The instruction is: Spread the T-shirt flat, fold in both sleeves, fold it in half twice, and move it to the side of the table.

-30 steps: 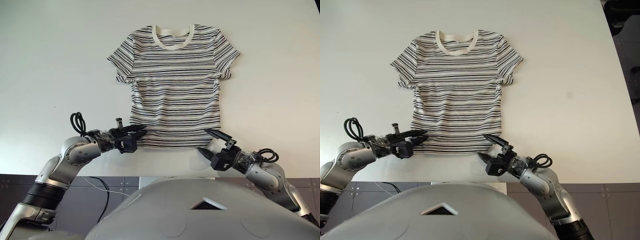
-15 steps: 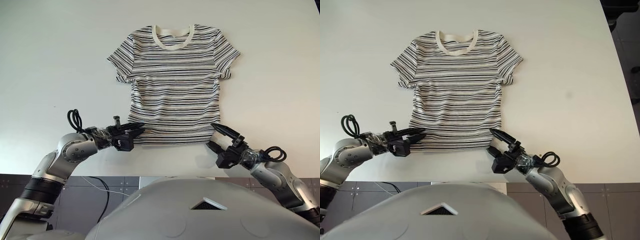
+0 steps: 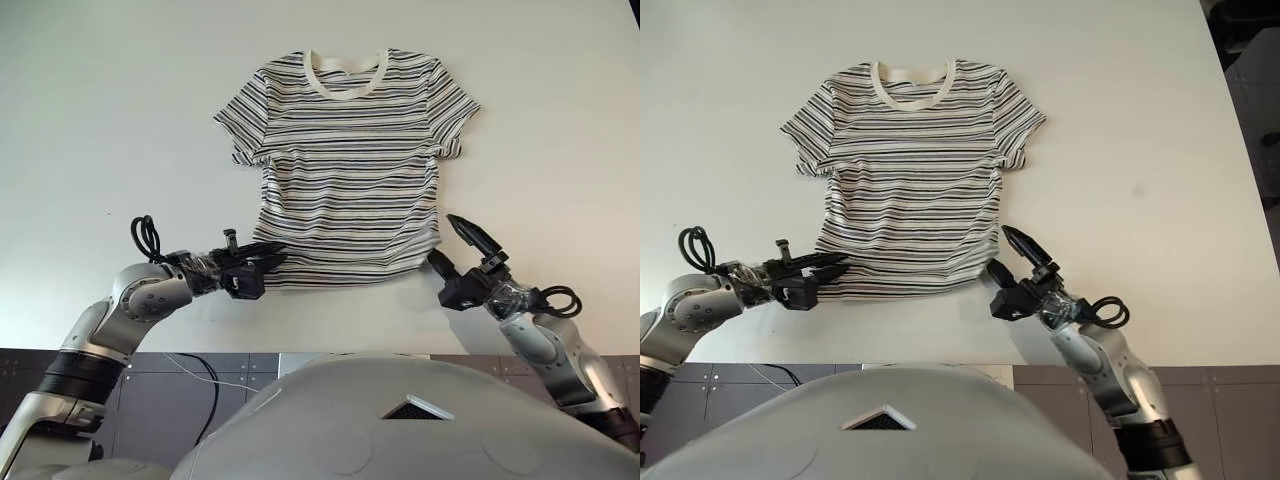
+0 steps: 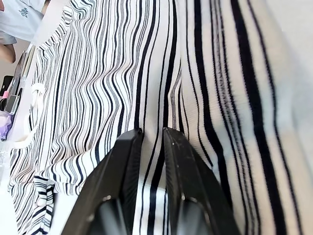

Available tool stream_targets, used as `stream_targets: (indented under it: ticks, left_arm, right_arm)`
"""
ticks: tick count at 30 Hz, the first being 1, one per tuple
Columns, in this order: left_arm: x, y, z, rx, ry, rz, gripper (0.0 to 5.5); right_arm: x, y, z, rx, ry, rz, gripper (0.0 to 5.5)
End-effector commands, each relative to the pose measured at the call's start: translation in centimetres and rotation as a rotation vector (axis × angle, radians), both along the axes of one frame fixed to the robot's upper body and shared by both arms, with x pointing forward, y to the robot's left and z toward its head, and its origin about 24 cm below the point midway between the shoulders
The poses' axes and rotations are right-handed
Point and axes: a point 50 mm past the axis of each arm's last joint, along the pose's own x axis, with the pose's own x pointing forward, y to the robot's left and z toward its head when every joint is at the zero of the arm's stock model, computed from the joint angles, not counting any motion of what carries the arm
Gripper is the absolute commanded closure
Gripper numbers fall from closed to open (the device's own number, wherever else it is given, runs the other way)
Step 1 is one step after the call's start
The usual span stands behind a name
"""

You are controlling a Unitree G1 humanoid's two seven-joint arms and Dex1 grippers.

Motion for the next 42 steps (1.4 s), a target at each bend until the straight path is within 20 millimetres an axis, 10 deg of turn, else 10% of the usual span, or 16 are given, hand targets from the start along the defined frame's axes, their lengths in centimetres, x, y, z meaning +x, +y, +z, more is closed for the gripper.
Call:
stream_targets:
  ticks: [1, 6, 14, 22, 29, 38, 42]
  left_arm:
    - [-3.0, 2.0, -2.8, 0.171, 0.166, 0.041, 4.66]
    - [-3.4, 1.8, -3.1, 0.165, 0.164, 0.059, 4.66]
    - [-1.6, 1.3, -2.8, 0.170, 0.134, 0.018, 4.66]
    - [-0.8, 1.5, -2.6, 0.186, 0.128, -0.019, 4.66]
    - [0.1, 1.5, -2.2, 0.194, 0.117, -0.053, 4.66]
    - [-0.3, 1.9, -1.7, 0.190, 0.119, -0.030, 4.66]
    - [-0.3, 1.2, -1.6, 0.159, 0.113, -0.035, 4.66]
  right_arm:
    - [-0.2, -0.3, 4.4, 0.008, -0.171, 0.083, 2.00]
    - [0.5, -1.8, 6.9, 0.002, -0.237, 0.090, 2.00]
    - [2.5, -3.8, -0.8, -0.085, 0.161, -0.101, 2.00]
    - [3.2, -1.4, -3.0, -0.165, 0.147, 0.211, 2.00]
    - [4.0, 0.9, -0.2, -0.085, -0.006, 0.443, 2.00]
    - [2.6, -0.8, 7.0, -0.009, -0.191, 0.432, 2.00]
    - [3.5, -0.6, 6.9, -0.014, -0.182, 0.373, 2.00]
